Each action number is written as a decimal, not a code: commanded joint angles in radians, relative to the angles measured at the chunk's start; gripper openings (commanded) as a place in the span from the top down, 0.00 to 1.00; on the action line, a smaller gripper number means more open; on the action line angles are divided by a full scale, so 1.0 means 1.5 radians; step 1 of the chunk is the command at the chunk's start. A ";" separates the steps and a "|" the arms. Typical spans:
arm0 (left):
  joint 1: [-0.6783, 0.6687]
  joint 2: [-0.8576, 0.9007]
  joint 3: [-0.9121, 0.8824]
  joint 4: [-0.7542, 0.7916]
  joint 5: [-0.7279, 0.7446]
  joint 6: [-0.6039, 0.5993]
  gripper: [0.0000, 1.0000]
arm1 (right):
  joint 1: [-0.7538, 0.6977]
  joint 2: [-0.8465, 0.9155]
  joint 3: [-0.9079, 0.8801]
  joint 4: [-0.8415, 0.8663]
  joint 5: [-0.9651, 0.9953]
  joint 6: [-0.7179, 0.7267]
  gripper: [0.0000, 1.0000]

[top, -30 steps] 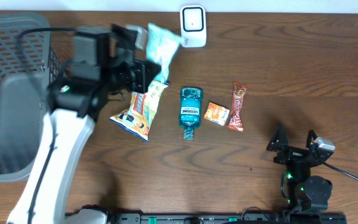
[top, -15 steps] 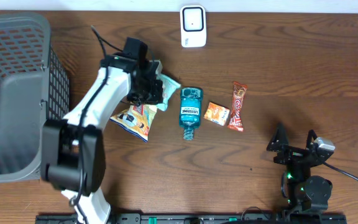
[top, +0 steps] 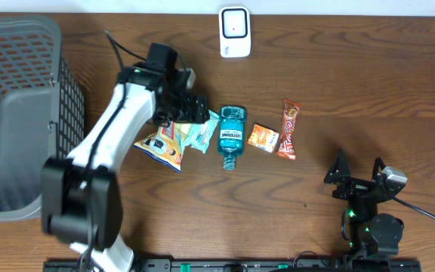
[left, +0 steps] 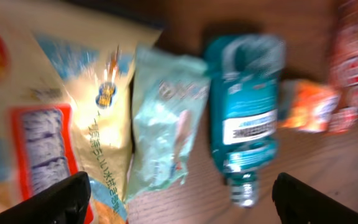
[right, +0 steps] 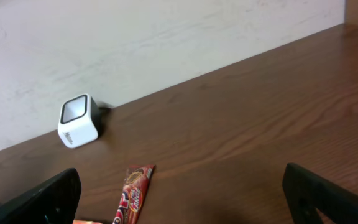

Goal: Scan the item barcode

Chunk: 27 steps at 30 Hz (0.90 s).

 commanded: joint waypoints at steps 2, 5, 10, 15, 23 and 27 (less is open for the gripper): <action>-0.002 -0.135 0.028 0.077 -0.005 0.002 0.04 | 0.005 -0.003 -0.001 -0.003 0.004 0.002 0.01; -0.002 -0.217 0.028 0.182 -0.039 0.002 0.02 | 0.005 -0.003 -0.001 -0.003 0.004 0.002 0.01; -0.002 -0.350 0.028 0.347 -0.162 0.003 0.02 | 0.005 -0.003 -0.001 -0.003 0.004 0.002 0.01; -0.002 -0.436 0.028 0.372 -0.305 0.105 0.02 | 0.005 -0.003 -0.001 -0.003 0.004 0.002 0.01; -0.002 -0.532 0.019 0.297 -0.427 0.218 0.02 | 0.005 -0.003 -0.001 -0.003 0.004 0.002 0.01; -0.002 -0.585 -0.002 0.294 -0.422 0.212 0.02 | 0.005 -0.003 -0.001 -0.003 0.004 0.002 0.01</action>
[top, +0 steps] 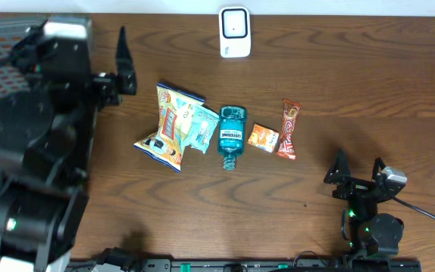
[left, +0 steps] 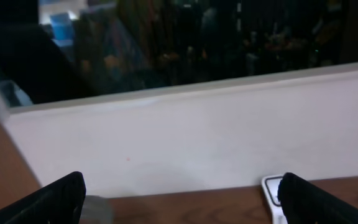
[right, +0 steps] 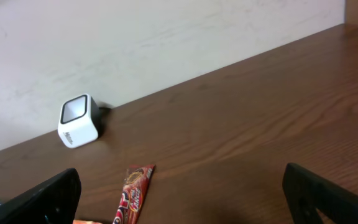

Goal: Scan the item barcode

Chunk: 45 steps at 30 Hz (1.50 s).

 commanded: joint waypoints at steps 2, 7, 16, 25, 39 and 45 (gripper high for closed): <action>-0.002 -0.077 -0.028 0.002 -0.028 0.025 0.02 | 0.005 -0.003 -0.001 -0.003 0.004 0.002 0.01; -0.002 -0.151 -0.067 0.008 -0.024 0.025 0.01 | 0.005 -0.003 -0.001 -0.003 0.004 0.002 0.01; -0.001 -0.301 -0.150 0.025 0.027 0.025 0.02 | 0.005 -0.003 -0.001 -0.003 0.004 0.002 0.01; 0.005 -0.445 -0.193 0.028 0.027 0.010 0.02 | 0.005 -0.003 -0.001 -0.003 0.004 0.002 0.01; 0.139 -0.609 -0.248 -0.029 0.042 -0.158 0.01 | 0.005 -0.003 -0.001 -0.003 0.004 0.002 0.01; 0.139 -0.655 -0.258 -0.037 0.075 -0.158 0.02 | 0.005 -0.003 -0.001 -0.003 0.004 0.002 0.01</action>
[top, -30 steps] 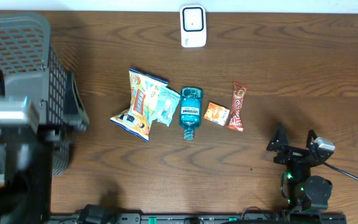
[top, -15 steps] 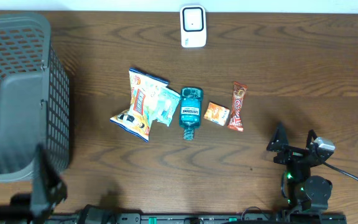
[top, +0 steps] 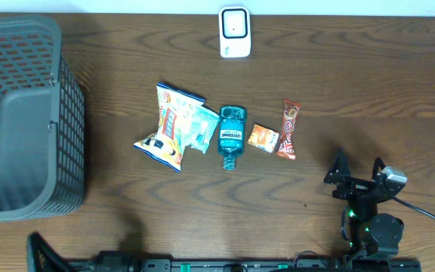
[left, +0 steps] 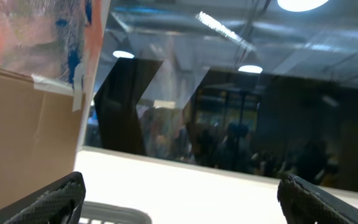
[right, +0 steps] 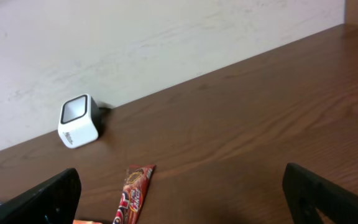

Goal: Scan the item barcode

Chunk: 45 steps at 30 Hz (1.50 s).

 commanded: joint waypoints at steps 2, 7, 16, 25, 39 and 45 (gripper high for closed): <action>0.002 -0.014 -0.015 -0.004 0.039 -0.016 0.02 | 0.005 -0.003 -0.001 -0.003 0.004 0.002 0.01; 0.002 -0.014 -0.024 -0.021 0.062 -0.014 0.02 | 0.005 -0.003 -0.001 -0.002 0.004 0.002 0.01; 0.004 -0.014 -0.024 0.037 0.059 0.108 0.02 | 0.005 -0.003 -0.001 -0.001 0.012 0.002 0.01; 0.004 -0.014 -0.024 0.055 0.029 0.108 0.02 | 0.005 -0.003 -0.001 0.010 -0.219 0.100 0.01; 0.027 -0.014 -0.155 0.043 -0.046 0.106 0.02 | 0.005 -0.003 0.002 0.015 -0.522 0.166 0.01; 0.028 -0.014 -0.235 0.043 -0.046 0.102 0.02 | 0.005 0.023 0.053 -0.013 -0.513 0.166 0.01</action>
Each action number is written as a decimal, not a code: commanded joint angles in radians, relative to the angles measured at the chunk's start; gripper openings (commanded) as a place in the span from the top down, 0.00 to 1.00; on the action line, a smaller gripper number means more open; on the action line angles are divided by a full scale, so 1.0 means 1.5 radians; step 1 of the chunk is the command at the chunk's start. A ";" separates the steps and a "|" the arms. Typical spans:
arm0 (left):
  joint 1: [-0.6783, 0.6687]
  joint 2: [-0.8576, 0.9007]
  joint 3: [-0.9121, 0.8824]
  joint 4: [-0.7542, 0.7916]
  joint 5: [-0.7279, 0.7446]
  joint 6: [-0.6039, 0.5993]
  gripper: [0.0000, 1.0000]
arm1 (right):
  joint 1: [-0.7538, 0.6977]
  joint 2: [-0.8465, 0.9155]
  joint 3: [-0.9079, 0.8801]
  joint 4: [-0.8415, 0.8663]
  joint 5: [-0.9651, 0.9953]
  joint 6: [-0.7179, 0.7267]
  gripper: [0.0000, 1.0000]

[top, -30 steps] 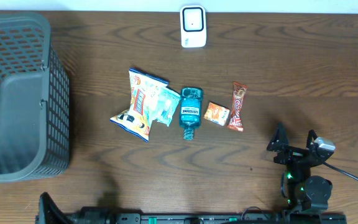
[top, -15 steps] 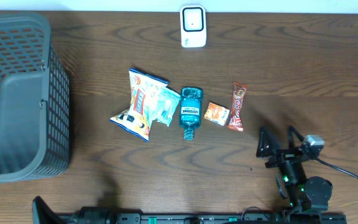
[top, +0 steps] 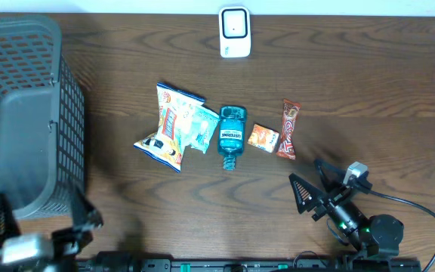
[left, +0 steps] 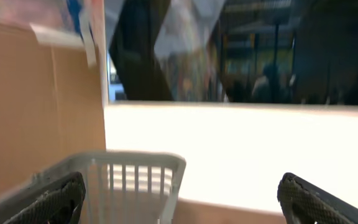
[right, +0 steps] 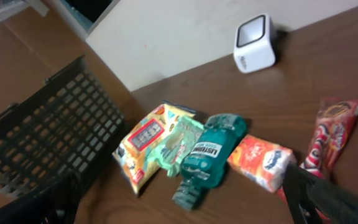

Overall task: Scan the item barcode
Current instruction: 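Move the right gripper left toward the orange packet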

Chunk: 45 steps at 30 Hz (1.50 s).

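Note:
A row of items lies mid-table: a yellow chip bag [top: 168, 125], a green packet [top: 201, 128], a teal mouthwash bottle [top: 231, 136], an orange packet [top: 263, 137] and a red candy bar [top: 289, 128]. The white scanner [top: 234, 32] stands at the far edge. My right gripper [top: 314, 185] is open at the near right, pointed toward the row; its view shows the bottle [right: 207, 155], orange packet [right: 260, 162] and scanner [right: 255, 43]. My left gripper [top: 40, 223] is open at the near left, holding nothing.
A large dark mesh basket [top: 21, 113] fills the table's left side; its rim [left: 135, 165] shows just ahead of the left gripper [left: 179, 202]. A pale wall runs behind the table. The basket [right: 42, 143] also shows left of the items.
My right gripper has swung left from facing the far wall and now faces the row of items. My left gripper has come into the overhead view at the near left, facing the basket rim.
My left gripper hung open over the snack bags, then stood raised over the basket side, then was almost out of the overhead view at the near edge. It holds nothing now. The right arm stayed parked until it turned toward the items. No item has moved.

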 commanded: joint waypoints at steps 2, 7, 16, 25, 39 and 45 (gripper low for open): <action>0.003 -0.001 -0.037 0.005 -0.012 0.001 0.02 | 0.005 0.054 0.090 -0.077 0.014 -0.009 0.01; 0.003 0.002 -0.072 -0.002 -0.007 -0.060 0.02 | 0.010 0.217 0.245 -0.225 0.080 -0.125 0.01; 0.002 0.002 -0.146 -0.008 0.042 -0.067 0.02 | 0.131 0.618 0.574 -0.379 0.078 -0.189 0.01; 0.002 0.002 -0.155 -0.021 0.058 -0.067 0.02 | 0.207 0.867 0.608 -0.248 0.090 -0.123 0.01; 0.002 0.002 -0.155 -0.021 0.058 -0.067 0.02 | 0.197 1.111 0.608 -0.183 0.155 -0.042 0.20; 0.002 0.002 -0.155 -0.023 0.058 -0.067 0.02 | 0.187 1.110 0.608 -0.193 0.191 -0.038 0.21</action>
